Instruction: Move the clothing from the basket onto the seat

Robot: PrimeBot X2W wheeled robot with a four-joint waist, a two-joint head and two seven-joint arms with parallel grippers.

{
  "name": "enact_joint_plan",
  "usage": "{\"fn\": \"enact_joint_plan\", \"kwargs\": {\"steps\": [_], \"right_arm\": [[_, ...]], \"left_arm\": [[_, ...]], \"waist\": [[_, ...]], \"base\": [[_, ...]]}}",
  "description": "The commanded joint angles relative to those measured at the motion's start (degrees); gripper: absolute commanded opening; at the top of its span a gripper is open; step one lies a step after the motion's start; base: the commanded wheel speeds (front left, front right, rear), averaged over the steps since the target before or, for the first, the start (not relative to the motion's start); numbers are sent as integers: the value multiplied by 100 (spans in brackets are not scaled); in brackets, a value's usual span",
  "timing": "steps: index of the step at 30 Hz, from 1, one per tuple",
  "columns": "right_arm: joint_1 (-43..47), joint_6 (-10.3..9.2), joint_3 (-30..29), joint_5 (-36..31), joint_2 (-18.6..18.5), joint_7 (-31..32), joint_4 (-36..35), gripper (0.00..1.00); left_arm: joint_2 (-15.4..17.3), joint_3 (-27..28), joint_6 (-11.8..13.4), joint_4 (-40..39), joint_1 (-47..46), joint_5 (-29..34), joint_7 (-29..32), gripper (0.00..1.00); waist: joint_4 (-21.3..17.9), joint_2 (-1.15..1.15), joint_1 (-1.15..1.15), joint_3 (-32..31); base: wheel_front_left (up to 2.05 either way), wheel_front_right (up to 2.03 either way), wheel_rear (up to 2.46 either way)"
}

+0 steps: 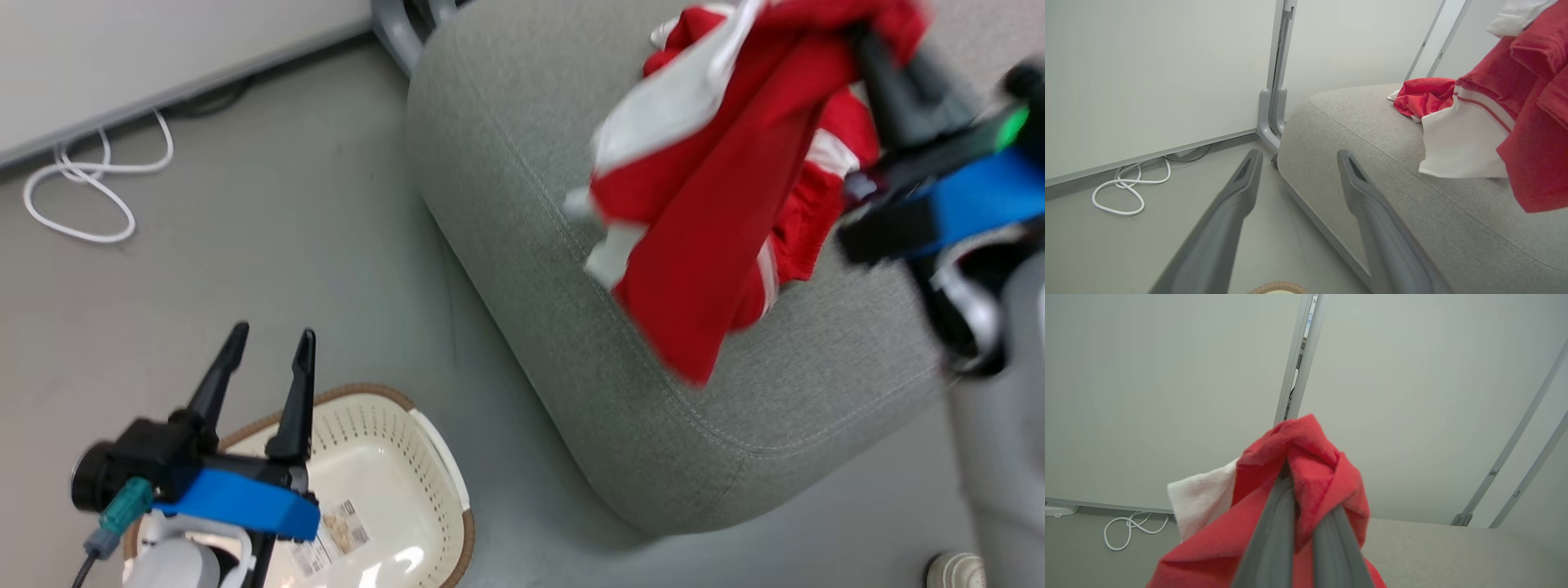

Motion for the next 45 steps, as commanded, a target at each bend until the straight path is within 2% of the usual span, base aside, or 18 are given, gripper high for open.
{"fn": "enact_joint_plan", "kwargs": {"steps": [1, 8, 14, 16, 23, 32, 33, 34, 39, 45], "right_arm": [[-477, 1, -209, 125, -149, 155, -23, 0], [-2170, -1, -1307, 267, -738, 686, 125, 0], [-3121, 1, -2188, -27, -1029, 623, 901, 0], [-3165, 1, -2247, -104, -1066, 598, 1058, 0], [-2940, 0, -2604, -493, -888, 157, 2461, 0], [-2546, 1, -2906, -1170, -753, -285, 3946, 0], [-2506, 0, -2905, -1236, -739, -359, 4030, 33], [-2456, 0, -2909, -1294, -714, -426, 4103, 100], [-2100, 1, -2817, -1287, -470, -863, 4273, 100], [-1299, 1, -2473, -1234, -273, -1203, 4326, 100]], "left_arm": [[99, -1, -5, -119, -202, 56, 66, 100], [446, 69, 6, -727, -687, 242, 373, 100], [681, 102, 26, -1262, -955, 358, 589, 100], [716, 107, 27, -1329, -986, 382, 626, 100], [804, 19, 1, -1576, -1231, 480, 776, 100], [662, -102, -14, -1345, -1305, 424, 589, 100], [642, -110, -15, -1292, -1294, 409, 550, 100], [617, -124, -20, -1241, -1276, 394, 502, 100], [415, -222, -51, -872, -1160, 281, 226, 100], [90, -280, -85, -305, -914, 113, -70, 100]], "waist": [[210, 0, -1, 383], [337, 0, -1, 1335], [416, 0, -1, 2022], [425, 0, -1, 2118], [584, 0, -1, 2498], [848, 0, -1, 2378], [867, 0, -1, 2334], [882, 0, -1, 2273], [952, 0, -1, 1793], [1034, 0, -1, 891]], "base": [[0, 0, 0], [0, 0, 0], [0, 0, 0], [0, 0, 0], [0, 0, 0], [0, 0, 0], [0, 0, 0], [0, 0, 0], [0, 0, 0], [0, 0, 0]]}}
